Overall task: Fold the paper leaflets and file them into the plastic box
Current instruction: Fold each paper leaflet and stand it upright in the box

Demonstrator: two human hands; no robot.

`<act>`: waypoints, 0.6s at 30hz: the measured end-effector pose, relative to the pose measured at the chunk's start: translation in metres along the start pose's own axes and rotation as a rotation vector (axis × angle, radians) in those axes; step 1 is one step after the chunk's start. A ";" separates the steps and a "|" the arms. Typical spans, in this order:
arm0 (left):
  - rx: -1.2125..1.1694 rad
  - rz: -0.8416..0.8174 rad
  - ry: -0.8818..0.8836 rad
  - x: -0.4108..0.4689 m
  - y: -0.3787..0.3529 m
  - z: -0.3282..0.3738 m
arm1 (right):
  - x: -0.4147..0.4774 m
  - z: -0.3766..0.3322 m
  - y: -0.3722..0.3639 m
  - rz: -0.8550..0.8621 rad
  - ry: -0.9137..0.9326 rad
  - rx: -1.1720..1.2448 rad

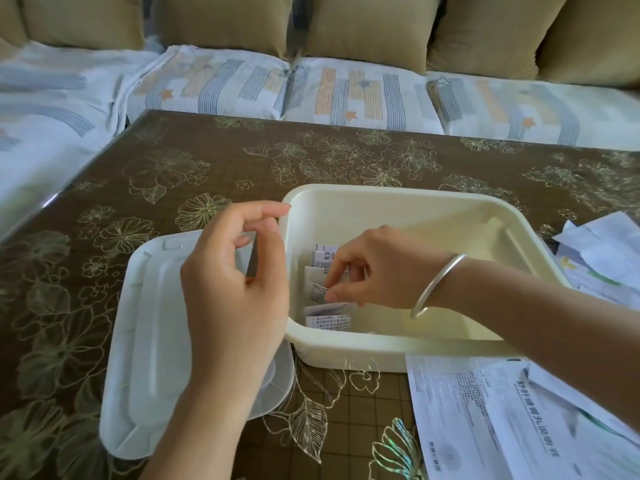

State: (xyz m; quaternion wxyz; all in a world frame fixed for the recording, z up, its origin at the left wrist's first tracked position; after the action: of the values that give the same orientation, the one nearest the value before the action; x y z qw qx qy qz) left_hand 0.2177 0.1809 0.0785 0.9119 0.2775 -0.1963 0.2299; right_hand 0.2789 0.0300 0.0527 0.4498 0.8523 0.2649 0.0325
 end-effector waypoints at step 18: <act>-0.013 -0.035 -0.215 -0.090 0.025 0.058 | -0.214 0.038 0.006 0.639 -0.061 0.233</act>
State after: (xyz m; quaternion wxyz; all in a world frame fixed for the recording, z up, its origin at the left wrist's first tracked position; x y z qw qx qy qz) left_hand 0.1171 0.1372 0.0896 0.8911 0.2983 -0.2898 0.1817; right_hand 0.1094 -0.1042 0.0743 0.3242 0.9385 -0.0272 0.1158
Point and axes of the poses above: each hand's wrist, its own x-axis towards the middle knuckle, its own y-axis out of the back of the hand, z = x × y, the point moved 6 cm from there along x, towards the middle knuckle, and after that the axes turned 12 degrees about x, right-handed, at the moved point
